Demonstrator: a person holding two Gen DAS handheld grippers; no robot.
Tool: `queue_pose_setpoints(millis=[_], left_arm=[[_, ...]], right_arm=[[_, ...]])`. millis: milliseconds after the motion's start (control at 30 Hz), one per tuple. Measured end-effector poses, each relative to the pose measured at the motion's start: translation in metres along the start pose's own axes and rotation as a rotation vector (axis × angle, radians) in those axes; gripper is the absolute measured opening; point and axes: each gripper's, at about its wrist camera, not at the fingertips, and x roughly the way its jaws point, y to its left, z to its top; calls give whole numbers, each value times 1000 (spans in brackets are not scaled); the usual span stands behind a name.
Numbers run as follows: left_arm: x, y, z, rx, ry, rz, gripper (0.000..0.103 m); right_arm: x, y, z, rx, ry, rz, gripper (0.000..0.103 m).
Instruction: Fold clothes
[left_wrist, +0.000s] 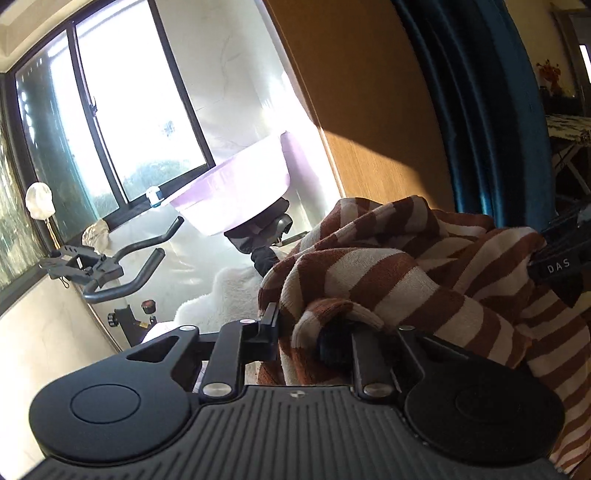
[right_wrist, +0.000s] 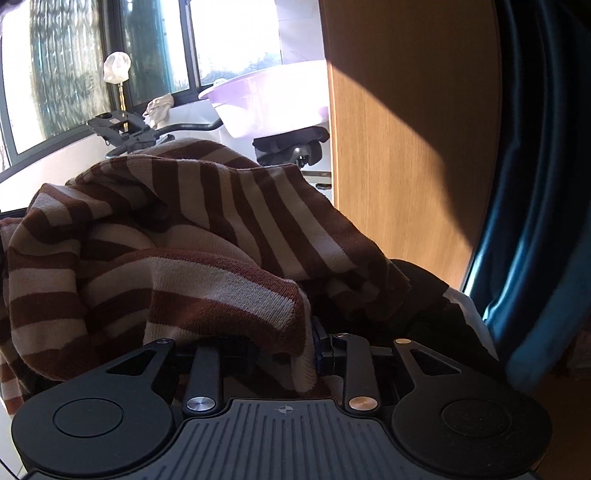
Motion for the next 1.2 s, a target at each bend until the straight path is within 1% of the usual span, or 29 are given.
queue_pose_setpoints(millis=[33,133,233,300,333,500,567,633,667,700,767,833,900,1000,1033,1133,1167,1200], left_arm=[[-3,8,2,-59,4,-24,11],[-23,33,6,-233,-20,-86,9],[-47,56,11,-369,-85,-113,9],[-65,66,17,-430,-134,-116,9],[-72,71,22,-450,-154,-119,9],[-105,99,41,-559,-211,-141,9],[-125,115,45,-624,-251,-149,9],[-148,129,47,-668,-306,-148,9],[-161,136,49,-678,-336,-138,9],[-174,142,51,-684,-367,-125,9],[-200,154,54,-689,-420,-100,9],[-220,160,58,-688,-438,-98,9],[-241,165,62,-683,-457,-109,9],[-273,167,68,-655,-514,-121,9],[-277,169,70,-657,-521,-122,9],[-279,173,72,-685,-516,-127,9],[-275,173,70,-692,-500,-122,9],[-266,174,67,-704,-467,-108,9]], right_arm=[[-1,-1,2,15,-3,3,18],[-14,-8,11,62,-34,42,11],[-33,-16,27,102,-85,89,9],[-49,-20,41,132,-126,134,8],[-58,-18,48,126,-157,149,8],[-113,-8,106,92,-367,246,8],[-135,-9,129,98,-443,273,8],[-157,-15,146,126,-518,326,8],[-169,-18,154,138,-557,351,8],[-185,-22,163,143,-614,378,8],[-211,-29,179,130,-705,418,8],[-238,-31,188,97,-784,448,8],[-260,-32,194,65,-832,477,8],[-303,-30,194,-18,-921,523,8],[-311,-29,194,-40,-942,525,8],[-327,-30,201,-62,-953,549,8],[-325,-29,206,-61,-933,551,8],[-322,-27,211,-62,-913,550,8]])
